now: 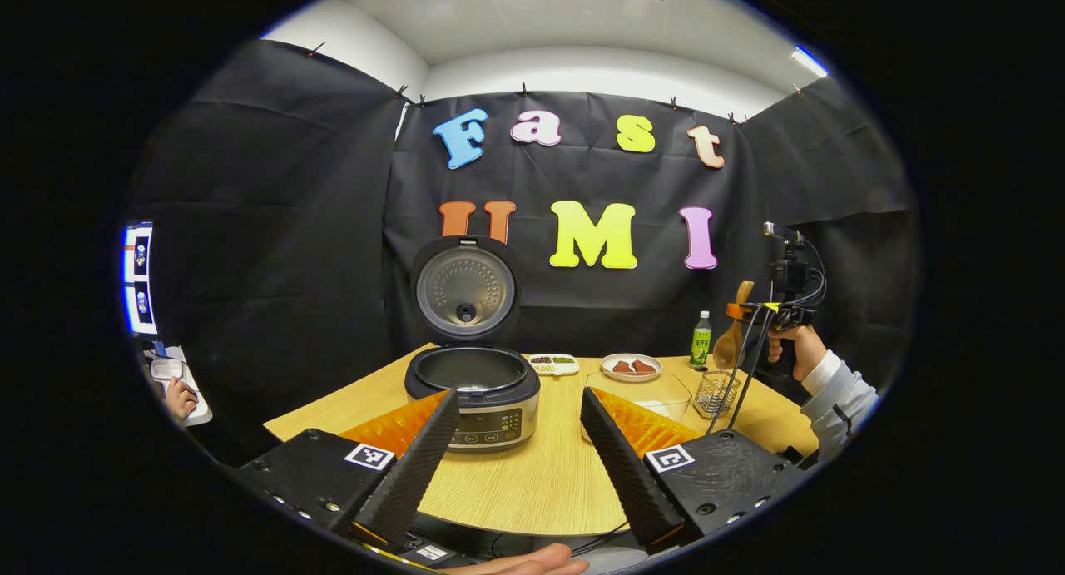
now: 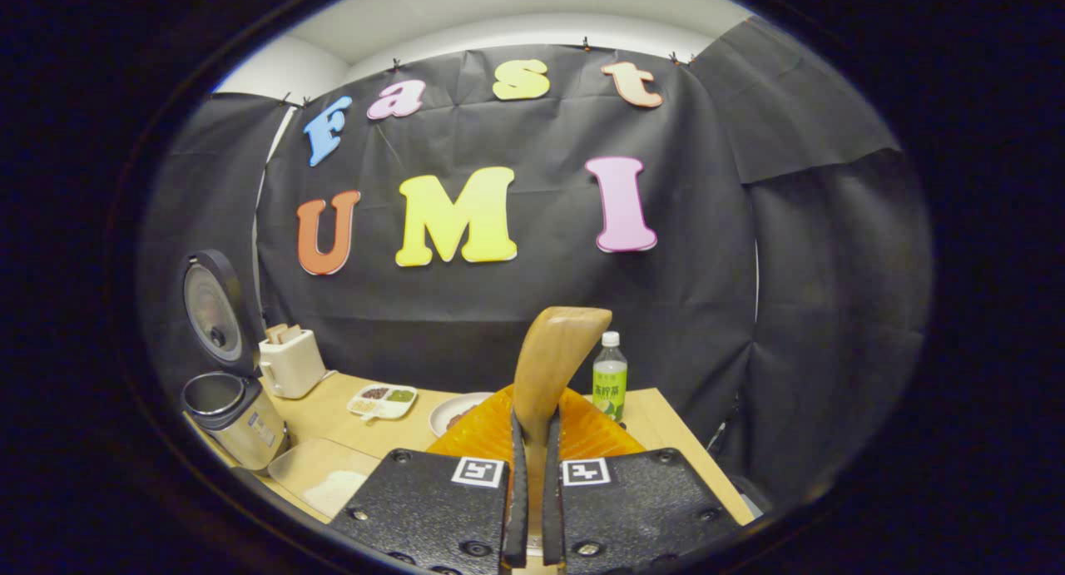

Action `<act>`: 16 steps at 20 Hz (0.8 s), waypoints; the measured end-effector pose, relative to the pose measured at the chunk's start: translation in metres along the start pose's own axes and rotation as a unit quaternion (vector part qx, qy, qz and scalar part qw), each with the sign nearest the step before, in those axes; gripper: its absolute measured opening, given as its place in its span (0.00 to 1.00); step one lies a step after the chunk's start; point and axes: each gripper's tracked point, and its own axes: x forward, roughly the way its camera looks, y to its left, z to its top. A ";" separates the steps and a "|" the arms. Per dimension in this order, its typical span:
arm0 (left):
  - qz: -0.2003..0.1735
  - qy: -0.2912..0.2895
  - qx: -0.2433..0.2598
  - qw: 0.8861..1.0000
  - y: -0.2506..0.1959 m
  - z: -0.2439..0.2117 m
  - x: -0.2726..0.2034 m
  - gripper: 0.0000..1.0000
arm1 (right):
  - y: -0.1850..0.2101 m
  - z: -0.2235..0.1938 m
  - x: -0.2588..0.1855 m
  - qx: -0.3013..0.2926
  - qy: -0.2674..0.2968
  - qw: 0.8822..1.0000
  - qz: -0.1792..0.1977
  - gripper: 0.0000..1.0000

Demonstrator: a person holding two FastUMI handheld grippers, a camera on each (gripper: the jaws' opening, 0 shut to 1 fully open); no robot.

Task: Close the left gripper, press the button to open the rice cooker; take a wooden spoon from the chopstick holder with the right hand, scoop a spoonful of rice and pour it into the rice cooker, then put the wooden spoon back into the chopstick holder.

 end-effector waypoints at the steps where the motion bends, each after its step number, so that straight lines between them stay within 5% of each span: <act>1: -0.003 0.001 -0.005 1.000 -0.003 0.000 0.003 0.94 | -0.005 -0.007 0.003 0.005 0.007 1.000 0.000 0.12; 6: -0.001 0.005 -0.020 1.000 -0.006 0.005 0.015 0.94 | -0.009 -0.027 0.014 0.049 0.033 0.998 0.015 0.19; 11: 0.011 -0.008 -0.021 1.000 -0.002 0.025 0.037 0.94 | -0.023 -0.014 0.014 0.035 0.014 0.999 -0.002 0.82; 16: 0.027 -0.018 -0.020 0.999 0.013 0.059 0.075 0.94 | -0.027 0.017 -0.006 0.023 -0.018 1.000 -0.011 0.94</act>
